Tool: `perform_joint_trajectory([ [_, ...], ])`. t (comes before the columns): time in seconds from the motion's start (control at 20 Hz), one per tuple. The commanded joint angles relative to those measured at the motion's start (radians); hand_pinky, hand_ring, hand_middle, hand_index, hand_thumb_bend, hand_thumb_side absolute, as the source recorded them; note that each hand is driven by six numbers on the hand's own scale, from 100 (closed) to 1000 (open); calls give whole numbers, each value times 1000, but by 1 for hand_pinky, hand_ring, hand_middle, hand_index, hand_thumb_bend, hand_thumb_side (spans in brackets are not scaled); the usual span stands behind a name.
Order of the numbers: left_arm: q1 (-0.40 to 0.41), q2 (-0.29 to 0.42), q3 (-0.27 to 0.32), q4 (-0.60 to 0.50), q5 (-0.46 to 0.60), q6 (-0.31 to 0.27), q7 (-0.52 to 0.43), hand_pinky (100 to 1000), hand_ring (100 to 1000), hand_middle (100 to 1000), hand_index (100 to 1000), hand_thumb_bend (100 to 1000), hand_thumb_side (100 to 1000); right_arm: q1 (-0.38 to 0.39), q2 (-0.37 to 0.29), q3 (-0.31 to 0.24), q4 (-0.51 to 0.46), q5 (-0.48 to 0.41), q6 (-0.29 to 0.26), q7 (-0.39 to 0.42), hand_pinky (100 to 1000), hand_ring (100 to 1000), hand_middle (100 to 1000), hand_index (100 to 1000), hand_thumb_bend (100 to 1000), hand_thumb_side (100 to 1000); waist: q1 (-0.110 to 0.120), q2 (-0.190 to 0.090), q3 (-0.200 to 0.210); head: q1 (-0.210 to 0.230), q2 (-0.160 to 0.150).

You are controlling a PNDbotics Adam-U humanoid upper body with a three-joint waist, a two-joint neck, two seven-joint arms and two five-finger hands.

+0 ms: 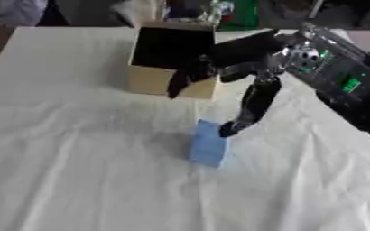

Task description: Pick up objects on the table and place them in the box.

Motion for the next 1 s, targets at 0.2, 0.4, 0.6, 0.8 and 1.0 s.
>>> perform_joint_trajectory([
  [0.2,-9,28,-2,-17,5,-1,-6,728,579,546,818,402,177,-19,-47,-15,-9,-20,-266,234,860,892,883,932,572,126,1,-11,-4,9,-2],
  [0.4,-7,30,-4,-17,6,0,-8,728,579,546,818,402,175,-40,-61,-9,-25,-10,-307,234,867,902,896,941,653,240,-2,-15,-5,12,2],
  [0.6,-6,30,-4,-17,7,0,-9,728,579,546,818,403,168,-52,-64,-16,-30,50,-372,234,869,908,901,935,652,234,-2,-17,-5,14,3],
  [0.8,-8,29,-4,-17,8,-2,-11,727,580,547,818,403,168,-56,-54,-12,-14,83,-417,234,869,908,905,930,634,230,-3,-15,-4,15,3],
  [1.0,-11,29,-4,-17,9,-3,-11,727,580,547,819,402,167,-55,-50,11,-21,96,-422,234,867,905,910,922,612,212,-4,-12,-2,16,2],
])
